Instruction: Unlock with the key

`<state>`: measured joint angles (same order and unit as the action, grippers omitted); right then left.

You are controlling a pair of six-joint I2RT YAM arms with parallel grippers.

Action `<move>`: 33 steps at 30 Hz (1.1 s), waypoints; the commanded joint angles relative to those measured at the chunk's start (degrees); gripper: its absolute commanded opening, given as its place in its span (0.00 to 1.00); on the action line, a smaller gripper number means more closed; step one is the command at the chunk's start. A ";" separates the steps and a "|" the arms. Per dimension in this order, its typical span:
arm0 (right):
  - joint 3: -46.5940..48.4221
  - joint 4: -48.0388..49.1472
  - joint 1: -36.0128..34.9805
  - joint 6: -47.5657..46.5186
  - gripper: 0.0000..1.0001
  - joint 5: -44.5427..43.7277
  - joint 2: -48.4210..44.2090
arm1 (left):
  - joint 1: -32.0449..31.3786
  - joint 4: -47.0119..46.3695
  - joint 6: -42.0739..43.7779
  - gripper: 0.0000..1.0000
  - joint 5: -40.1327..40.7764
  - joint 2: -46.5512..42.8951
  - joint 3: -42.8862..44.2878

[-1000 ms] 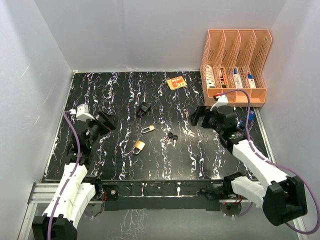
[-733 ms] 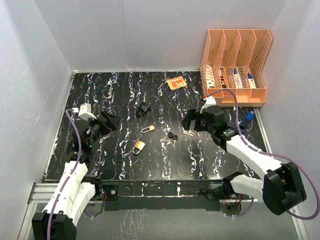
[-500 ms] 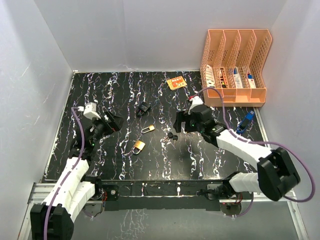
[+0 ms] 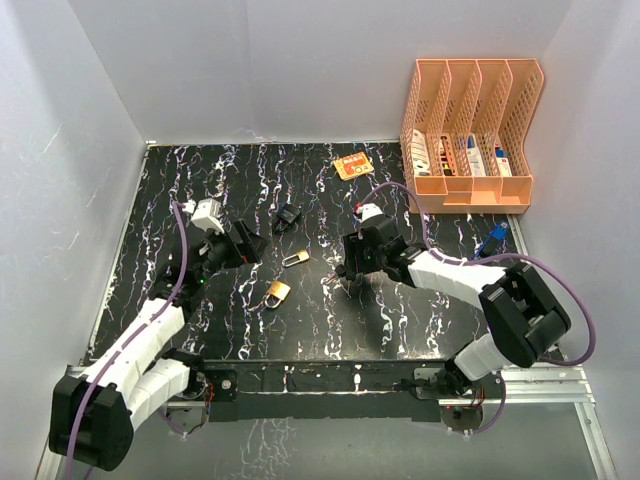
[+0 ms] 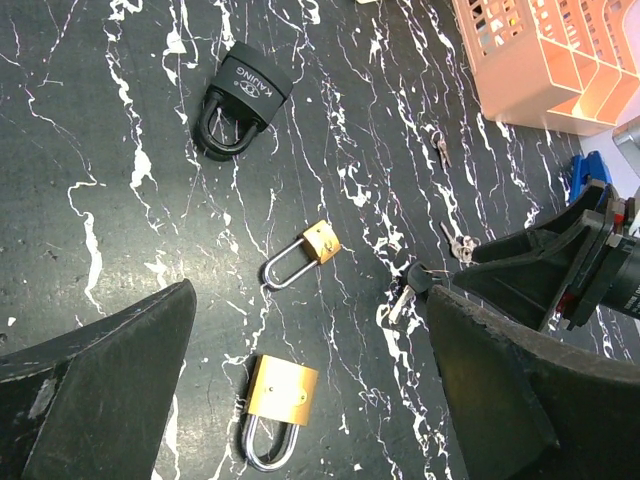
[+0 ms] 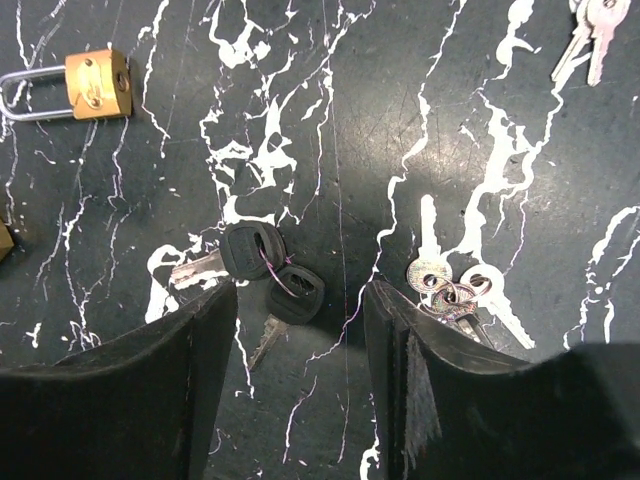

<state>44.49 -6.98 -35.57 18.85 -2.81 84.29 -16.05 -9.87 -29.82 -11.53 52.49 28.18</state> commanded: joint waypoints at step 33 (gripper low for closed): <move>2.87 6.62 -0.19 -2.90 0.00 3.02 4.45 | -3.74 -0.96 2.37 0.98 1.73 4.36 3.53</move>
<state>45.39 -3.14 -35.59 16.82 0.62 91.26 -19.14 -10.24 -28.10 -10.07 56.84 29.39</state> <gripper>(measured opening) 0.010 0.984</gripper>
